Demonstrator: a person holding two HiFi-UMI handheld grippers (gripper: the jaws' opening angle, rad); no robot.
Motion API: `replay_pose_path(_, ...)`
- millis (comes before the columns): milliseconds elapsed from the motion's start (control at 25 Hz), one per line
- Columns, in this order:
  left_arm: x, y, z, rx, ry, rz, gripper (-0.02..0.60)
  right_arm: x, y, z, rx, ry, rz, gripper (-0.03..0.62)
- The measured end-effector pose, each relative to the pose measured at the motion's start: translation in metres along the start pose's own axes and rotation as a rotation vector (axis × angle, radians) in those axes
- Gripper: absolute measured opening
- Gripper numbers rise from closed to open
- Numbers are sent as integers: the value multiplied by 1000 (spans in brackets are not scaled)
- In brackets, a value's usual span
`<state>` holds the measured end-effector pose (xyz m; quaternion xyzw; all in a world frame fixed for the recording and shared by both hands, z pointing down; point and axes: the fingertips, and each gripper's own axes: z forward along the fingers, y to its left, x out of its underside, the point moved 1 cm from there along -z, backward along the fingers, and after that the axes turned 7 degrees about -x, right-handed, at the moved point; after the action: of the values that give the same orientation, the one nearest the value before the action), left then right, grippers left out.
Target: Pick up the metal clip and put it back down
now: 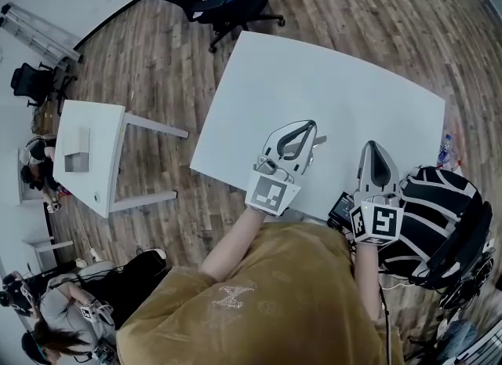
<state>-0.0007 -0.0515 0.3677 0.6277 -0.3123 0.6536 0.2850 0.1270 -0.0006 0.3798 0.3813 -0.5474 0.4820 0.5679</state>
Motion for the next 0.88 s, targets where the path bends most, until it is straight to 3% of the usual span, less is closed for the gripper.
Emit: replay_pose_path(880,18,-1,-1,18,50,2,8,5,-1,-4,16,16,26,8)
